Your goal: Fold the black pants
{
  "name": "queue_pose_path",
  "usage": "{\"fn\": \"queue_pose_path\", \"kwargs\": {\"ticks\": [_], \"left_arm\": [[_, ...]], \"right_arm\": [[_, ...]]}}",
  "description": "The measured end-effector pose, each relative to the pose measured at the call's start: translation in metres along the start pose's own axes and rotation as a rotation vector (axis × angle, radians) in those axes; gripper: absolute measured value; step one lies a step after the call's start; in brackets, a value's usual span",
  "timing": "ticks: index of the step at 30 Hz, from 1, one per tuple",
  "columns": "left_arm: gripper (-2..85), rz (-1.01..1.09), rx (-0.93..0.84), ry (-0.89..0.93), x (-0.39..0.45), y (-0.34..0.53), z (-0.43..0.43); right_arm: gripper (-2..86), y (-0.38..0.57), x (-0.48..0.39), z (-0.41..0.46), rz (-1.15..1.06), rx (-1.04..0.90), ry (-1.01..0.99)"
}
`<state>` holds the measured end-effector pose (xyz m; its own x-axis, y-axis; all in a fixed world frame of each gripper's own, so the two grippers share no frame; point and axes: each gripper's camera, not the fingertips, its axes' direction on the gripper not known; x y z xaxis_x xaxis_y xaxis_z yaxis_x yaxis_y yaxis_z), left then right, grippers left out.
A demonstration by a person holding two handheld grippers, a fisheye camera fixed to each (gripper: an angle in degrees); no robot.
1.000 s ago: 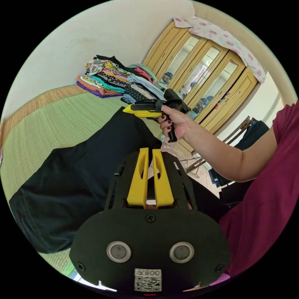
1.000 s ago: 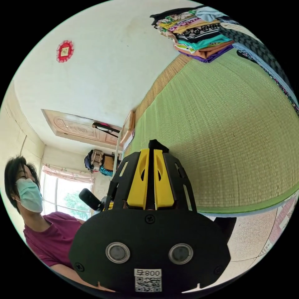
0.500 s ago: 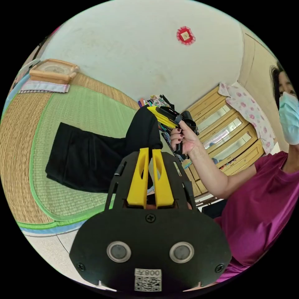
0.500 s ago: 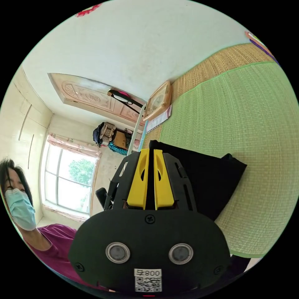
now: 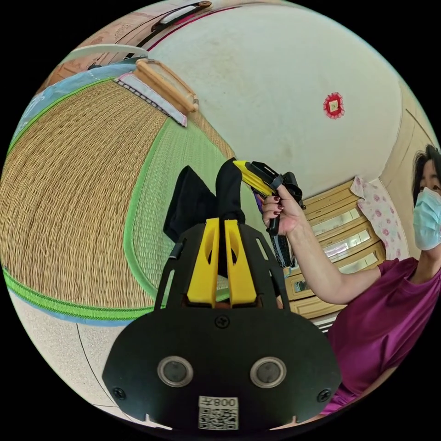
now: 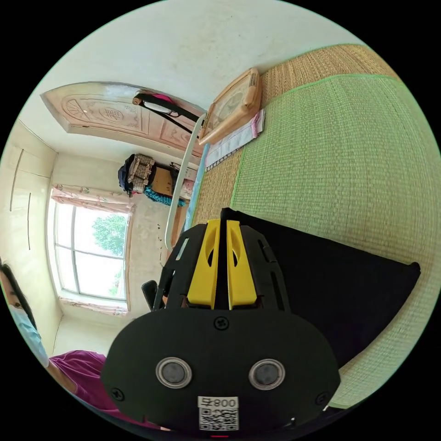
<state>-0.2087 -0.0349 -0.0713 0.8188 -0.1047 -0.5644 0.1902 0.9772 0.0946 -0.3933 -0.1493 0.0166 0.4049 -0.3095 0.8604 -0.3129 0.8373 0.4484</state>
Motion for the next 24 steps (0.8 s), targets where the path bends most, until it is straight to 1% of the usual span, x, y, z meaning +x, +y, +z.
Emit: {"fn": "queue_pose_path", "kwargs": {"ticks": [5, 7, 10, 14, 17, 20, 21, 24], "left_arm": [[2.0, -0.059, -0.005, -0.017, -0.032, 0.008, -0.009], [1.8, -0.088, 0.023, 0.006, -0.045, 0.015, -0.019], [1.3, -0.122, 0.086, 0.001, -0.055, 0.027, -0.038], [0.4, -0.049, 0.140, -0.003, -0.040, 0.029, -0.053], [0.2, 0.049, 0.093, -0.023, -0.023, 0.015, -0.043], [0.1, 0.058, -0.013, -0.163, -0.027, 0.004, -0.020], [0.0, 0.043, -0.068, -0.242, -0.034, 0.005, -0.012], [0.0, 0.018, -0.043, -0.199, -0.038, 0.012, -0.014]], "right_arm": [[0.9, -0.026, -0.020, 0.039, -0.035, -0.072, -0.014], [0.5, -0.029, -0.033, 0.041, -0.080, -0.080, -0.033], [0.2, -0.032, -0.050, 0.045, -0.123, -0.095, -0.001], [0.0, -0.043, -0.072, 0.070, -0.154, -0.139, 0.043], [0.0, -0.051, -0.088, 0.098, -0.180, -0.191, 0.140], [0.0, -0.057, -0.100, 0.113, -0.191, -0.222, 0.152], [0.0, -0.058, -0.103, 0.113, -0.190, -0.227, 0.148], [0.0, -0.058, -0.126, 0.098, -0.219, -0.203, 0.137]]}}
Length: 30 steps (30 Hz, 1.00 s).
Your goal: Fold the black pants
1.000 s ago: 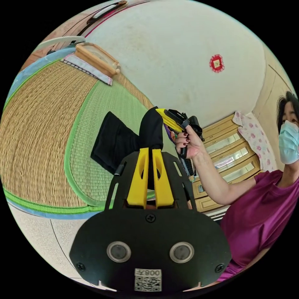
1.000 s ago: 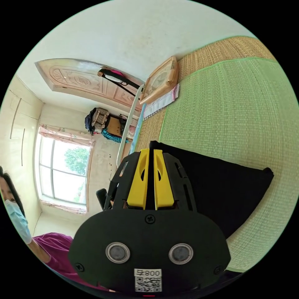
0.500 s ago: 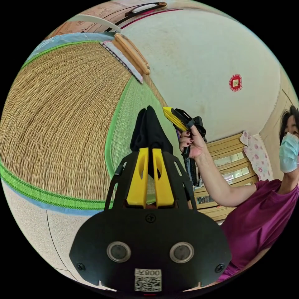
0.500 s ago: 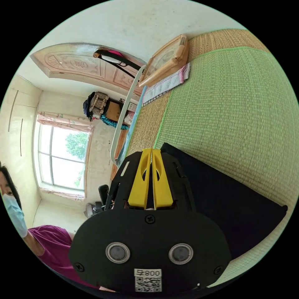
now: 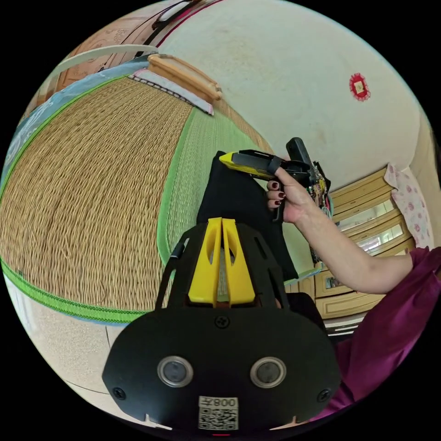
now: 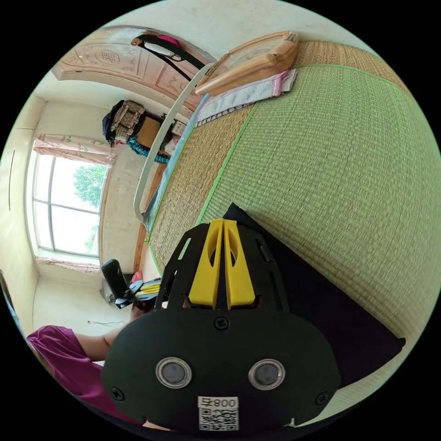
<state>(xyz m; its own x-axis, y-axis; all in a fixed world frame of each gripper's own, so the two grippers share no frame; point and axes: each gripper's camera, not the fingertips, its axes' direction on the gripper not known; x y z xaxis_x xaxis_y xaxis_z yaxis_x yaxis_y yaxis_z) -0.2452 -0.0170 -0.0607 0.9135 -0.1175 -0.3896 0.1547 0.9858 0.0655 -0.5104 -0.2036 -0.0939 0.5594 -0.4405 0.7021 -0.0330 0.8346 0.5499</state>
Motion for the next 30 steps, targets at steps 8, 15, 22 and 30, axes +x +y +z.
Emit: {"fn": "queue_pose_path", "kwargs": {"ticks": [8, 15, 22, 30], "left_arm": [[0.0, 0.001, -0.012, -0.034, 0.005, 0.006, 0.006], [0.0, 0.033, -0.032, -0.111, 0.019, 0.013, 0.011], [0.0, 0.079, 0.005, -0.104, 0.043, 0.018, 0.012], [0.0, 0.013, -0.040, -0.120, 0.042, 0.029, 0.036]], "right_arm": [[0.0, 0.035, -0.055, 0.013, -0.106, -0.115, 0.036], [0.0, 0.042, -0.038, -0.037, -0.026, -0.011, 0.072], [0.0, 0.127, -0.048, -0.110, -0.083, -0.027, 0.013], [0.0, 0.301, -0.032, -0.143, 0.108, -0.060, -0.030]]}}
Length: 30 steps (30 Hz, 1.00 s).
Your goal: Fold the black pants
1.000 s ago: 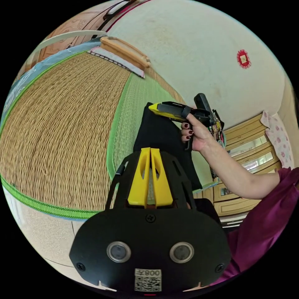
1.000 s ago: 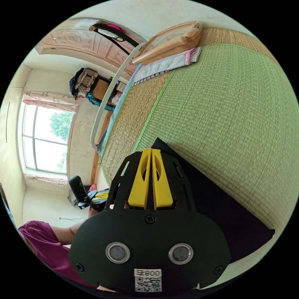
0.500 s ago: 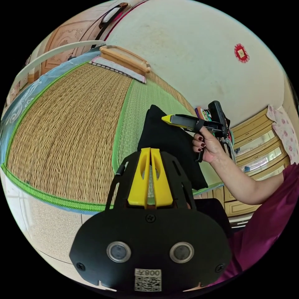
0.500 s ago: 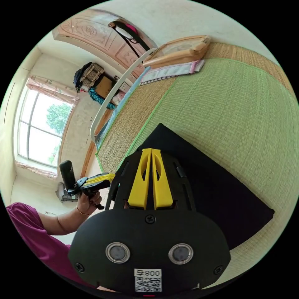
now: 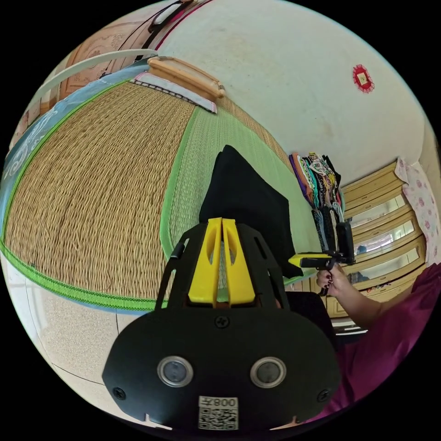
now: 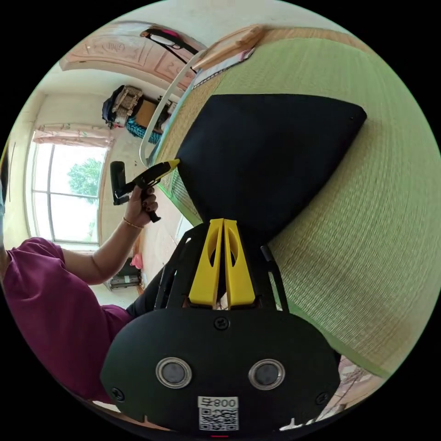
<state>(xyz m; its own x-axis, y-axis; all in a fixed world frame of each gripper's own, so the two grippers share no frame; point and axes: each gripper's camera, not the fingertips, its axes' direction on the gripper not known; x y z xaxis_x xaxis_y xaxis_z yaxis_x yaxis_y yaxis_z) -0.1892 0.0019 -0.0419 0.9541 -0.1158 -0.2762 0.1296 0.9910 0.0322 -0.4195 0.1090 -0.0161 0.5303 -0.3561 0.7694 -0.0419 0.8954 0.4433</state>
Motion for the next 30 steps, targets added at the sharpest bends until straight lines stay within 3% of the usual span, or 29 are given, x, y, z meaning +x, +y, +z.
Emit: {"fn": "queue_pose_path", "kwargs": {"ticks": [5, 13, 23, 30], "left_arm": [[0.1, 0.064, -0.028, -0.003, 0.032, 0.011, 0.006], [1.7, 0.136, -0.261, 0.209, 0.093, 0.057, 0.066], [7.6, -0.027, -0.498, 0.411, 0.115, 0.067, 0.155], [2.1, -0.107, -0.494, 0.439, 0.111, 0.080, 0.172]], "right_arm": [[0.1, 0.036, 0.012, -0.009, 0.051, 0.031, -0.017], [0.1, 0.106, 0.028, -0.029, 0.115, 0.037, -0.040], [4.0, 0.208, 0.078, -0.092, 0.234, 0.221, -0.212], [8.3, 0.240, 0.114, -0.104, 0.293, 0.252, -0.337]]}}
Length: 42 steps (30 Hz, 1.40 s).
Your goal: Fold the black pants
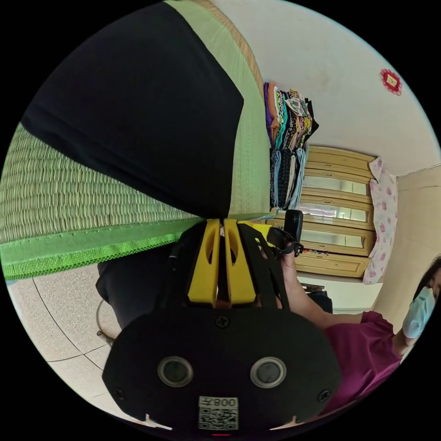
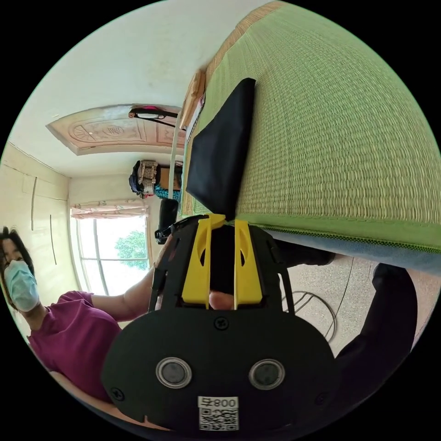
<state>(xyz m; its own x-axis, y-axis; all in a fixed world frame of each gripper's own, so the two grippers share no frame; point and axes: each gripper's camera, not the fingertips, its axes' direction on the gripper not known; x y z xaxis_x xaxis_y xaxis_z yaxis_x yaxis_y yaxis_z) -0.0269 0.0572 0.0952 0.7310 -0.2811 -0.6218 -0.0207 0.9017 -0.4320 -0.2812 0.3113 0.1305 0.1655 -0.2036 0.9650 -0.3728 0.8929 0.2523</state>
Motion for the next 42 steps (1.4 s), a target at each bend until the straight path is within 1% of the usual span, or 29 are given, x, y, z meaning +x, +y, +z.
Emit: {"fn": "queue_pose_path", "kwargs": {"ticks": [8, 19, 26, 30, 35, 42], "left_arm": [[0.5, 0.028, 0.022, 0.037, 0.004, 0.016, 0.008], [0.3, 0.067, 0.020, 0.087, 0.008, 0.051, 0.019], [0.4, 0.040, 0.006, 0.105, -0.006, 0.078, 0.025], [1.0, 0.064, 0.014, 0.121, -0.014, 0.099, 0.016], [3.3, 0.046, 0.108, 0.124, -0.035, 0.132, -0.017], [7.9, -0.138, 0.403, 0.313, -0.100, 0.180, -0.062]], "right_arm": [[9.3, 0.010, 0.039, -0.006, 0.081, -0.016, -0.139], [9.3, 0.035, 0.058, -0.012, 0.099, -0.032, -0.235], [7.2, 0.057, 0.077, -0.010, 0.142, -0.045, -0.279], [5.2, 0.069, 0.087, -0.012, 0.175, -0.034, -0.322], [3.0, 0.080, 0.078, -0.026, 0.152, -0.031, -0.333], [2.0, 0.092, 0.067, -0.040, 0.145, -0.038, -0.326]]}}
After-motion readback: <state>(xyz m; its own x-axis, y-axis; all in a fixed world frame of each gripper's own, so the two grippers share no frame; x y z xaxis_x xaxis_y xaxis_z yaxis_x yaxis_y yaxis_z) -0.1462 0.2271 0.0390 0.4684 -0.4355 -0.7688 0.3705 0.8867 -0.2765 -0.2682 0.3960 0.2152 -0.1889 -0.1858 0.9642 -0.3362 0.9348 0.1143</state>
